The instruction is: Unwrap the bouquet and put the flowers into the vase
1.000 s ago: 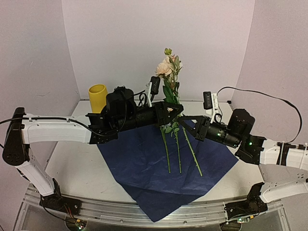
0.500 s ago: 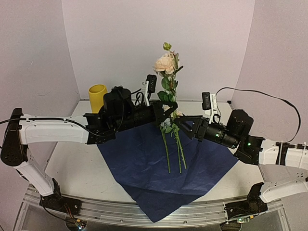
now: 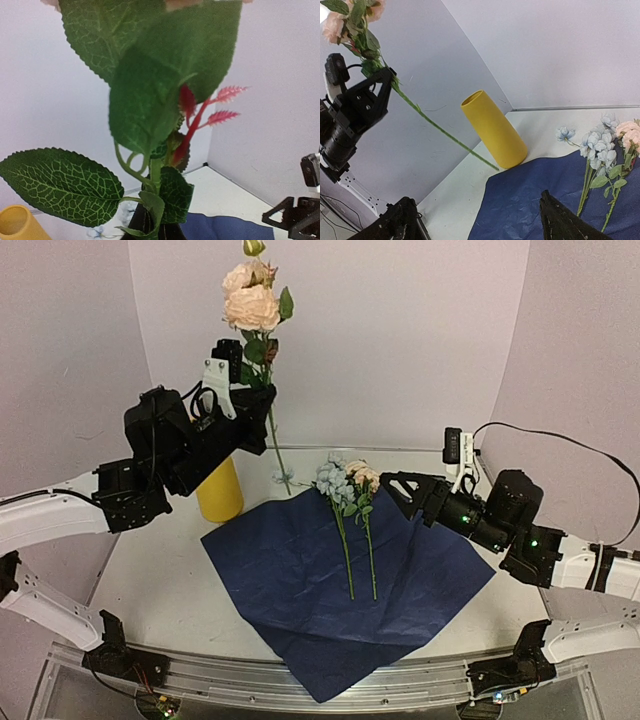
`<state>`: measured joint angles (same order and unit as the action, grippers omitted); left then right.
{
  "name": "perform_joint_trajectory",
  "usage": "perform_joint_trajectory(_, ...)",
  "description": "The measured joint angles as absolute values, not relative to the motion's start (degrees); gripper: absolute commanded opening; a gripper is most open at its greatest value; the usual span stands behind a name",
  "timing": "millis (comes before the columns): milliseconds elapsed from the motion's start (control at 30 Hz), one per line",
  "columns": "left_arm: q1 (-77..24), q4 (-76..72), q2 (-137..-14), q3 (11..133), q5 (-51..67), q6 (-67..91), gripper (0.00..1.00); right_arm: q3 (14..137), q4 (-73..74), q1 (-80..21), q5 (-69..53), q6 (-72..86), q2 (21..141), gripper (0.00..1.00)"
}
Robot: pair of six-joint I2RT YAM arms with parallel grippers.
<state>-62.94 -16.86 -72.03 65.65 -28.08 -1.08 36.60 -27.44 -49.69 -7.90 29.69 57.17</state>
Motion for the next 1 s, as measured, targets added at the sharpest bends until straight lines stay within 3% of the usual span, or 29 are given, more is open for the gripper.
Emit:
perform_joint_trajectory(133,-62.4,-15.8,-71.9,71.8,-35.0,-11.4,0.00,36.6,-26.8,-49.7,-7.5,29.5,57.5,0.85)
perform_joint_trajectory(433,-53.6,-16.1,-73.7,85.3,-38.2,-23.0,0.00,37.9,-24.7,-49.7,-7.5,28.3,59.7,0.85)
perform_joint_trajectory(1000,-35.9,-14.5,-80.5,89.9,-33.1,-17.6,0.00,47.2,-19.2,-49.7,-7.9,25.0,63.4,0.86)
